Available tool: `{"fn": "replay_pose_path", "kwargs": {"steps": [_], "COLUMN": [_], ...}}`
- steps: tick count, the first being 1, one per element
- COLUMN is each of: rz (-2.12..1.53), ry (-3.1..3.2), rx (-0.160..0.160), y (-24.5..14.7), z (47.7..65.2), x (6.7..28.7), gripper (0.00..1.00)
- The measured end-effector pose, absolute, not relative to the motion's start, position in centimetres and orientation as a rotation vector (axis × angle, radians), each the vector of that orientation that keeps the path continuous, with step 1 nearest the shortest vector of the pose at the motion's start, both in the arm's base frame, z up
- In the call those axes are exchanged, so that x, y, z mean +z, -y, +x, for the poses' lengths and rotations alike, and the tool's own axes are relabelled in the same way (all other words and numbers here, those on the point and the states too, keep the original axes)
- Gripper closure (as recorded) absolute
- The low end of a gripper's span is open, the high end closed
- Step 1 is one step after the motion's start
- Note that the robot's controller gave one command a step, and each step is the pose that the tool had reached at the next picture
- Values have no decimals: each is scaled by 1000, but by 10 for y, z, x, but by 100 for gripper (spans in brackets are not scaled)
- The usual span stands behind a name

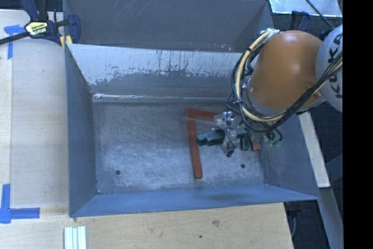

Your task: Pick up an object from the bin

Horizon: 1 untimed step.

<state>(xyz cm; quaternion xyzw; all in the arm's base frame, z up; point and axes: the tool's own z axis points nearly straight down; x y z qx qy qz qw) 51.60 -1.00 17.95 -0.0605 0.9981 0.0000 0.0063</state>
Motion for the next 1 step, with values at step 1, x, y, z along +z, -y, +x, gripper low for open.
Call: {"fn": "replay_pose_path", "kwargs": {"steps": [1], "rz": [-168], "ry": [-3127], "rx": [-4], "y": [41], "z": [516], "x": [231], "gripper": [100]}}
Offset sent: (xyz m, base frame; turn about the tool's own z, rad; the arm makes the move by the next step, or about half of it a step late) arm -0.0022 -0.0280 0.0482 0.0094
